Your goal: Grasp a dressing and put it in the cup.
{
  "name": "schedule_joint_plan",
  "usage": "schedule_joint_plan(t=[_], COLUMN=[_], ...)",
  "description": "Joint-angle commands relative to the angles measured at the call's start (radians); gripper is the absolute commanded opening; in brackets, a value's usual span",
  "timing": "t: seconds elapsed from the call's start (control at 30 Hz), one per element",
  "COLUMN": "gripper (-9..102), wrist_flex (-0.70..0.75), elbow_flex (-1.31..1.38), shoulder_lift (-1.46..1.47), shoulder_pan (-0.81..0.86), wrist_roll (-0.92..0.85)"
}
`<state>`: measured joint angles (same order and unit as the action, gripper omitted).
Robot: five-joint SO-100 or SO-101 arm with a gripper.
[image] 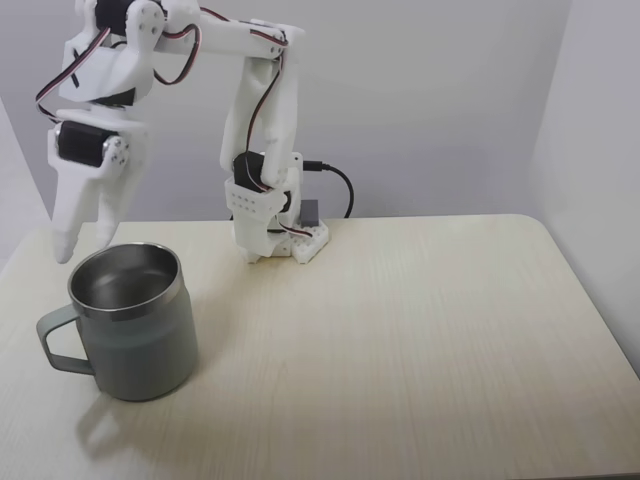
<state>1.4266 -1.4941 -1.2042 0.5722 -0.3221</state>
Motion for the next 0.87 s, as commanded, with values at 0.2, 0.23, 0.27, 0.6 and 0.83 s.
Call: schedule_joint_plan(t=[0.2, 0.23, 0.27, 0.6, 0.83], gripper=[24, 24, 24, 24, 24], wrist_flex=[-0.002, -0.008, -0.014, -0.002, -0.012], elbow_flex=[-0.021, -0.017, -0.017, -0.072, -0.051], shoulder_lift=[0.041, 0.043, 0.041, 0.011, 0.032], shoulder_pan=[-0.009, -0.011, -0.011, -0.012, -0.015], wrist_roll=[0.014, 0.012, 0.011, 0.031, 0.025])
